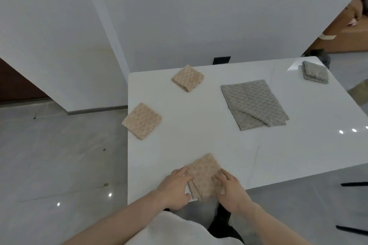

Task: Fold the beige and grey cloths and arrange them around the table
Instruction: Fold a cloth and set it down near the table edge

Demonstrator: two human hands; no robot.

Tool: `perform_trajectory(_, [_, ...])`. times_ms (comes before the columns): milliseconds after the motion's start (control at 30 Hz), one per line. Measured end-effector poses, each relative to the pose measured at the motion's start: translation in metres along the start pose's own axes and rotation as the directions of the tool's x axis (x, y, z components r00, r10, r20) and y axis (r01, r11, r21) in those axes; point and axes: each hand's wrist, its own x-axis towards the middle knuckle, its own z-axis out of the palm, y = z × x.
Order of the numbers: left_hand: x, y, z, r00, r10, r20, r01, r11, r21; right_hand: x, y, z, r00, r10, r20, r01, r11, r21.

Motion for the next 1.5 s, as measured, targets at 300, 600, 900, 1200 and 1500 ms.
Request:
perform_trajectory(300, [0.048, 0.07, 0.05, 0.961, -0.267, 0.07, 0.265, 0.963, 0.038, -0.017, 0.098, -0.034, 0.998, -0.011, 0.055, 0.005, 0.993, 0.114])
perform_trajectory(600, [0.059, 0.101, 0.057, 0.891, -0.442, 0.104, 0.433, 0.896, 0.1, -0.005, 0.175, -0.079, 0.988, -0.059, 0.143, 0.061, 0.998, -0.01])
perform_trajectory(900, [0.073, 0.117, 0.074, 0.916, -0.388, -0.105, 0.401, 0.9, 0.169, 0.003, 0.176, -0.083, 0.989, -0.075, 0.128, 0.079, 0.997, -0.024])
perform_trajectory(1200, [0.083, 0.127, 0.034, 0.913, -0.38, -0.148, 0.397, 0.912, 0.101, 0.002, 0.214, -0.107, 0.997, -0.007, 0.079, 0.013, 0.997, -0.077])
perform_trajectory(1500, [0.139, 0.204, 0.029, 0.898, -0.305, -0.317, 0.282, 0.952, -0.118, 0.025, 0.263, -0.158, 0.998, -0.034, 0.057, 0.041, 0.993, -0.115])
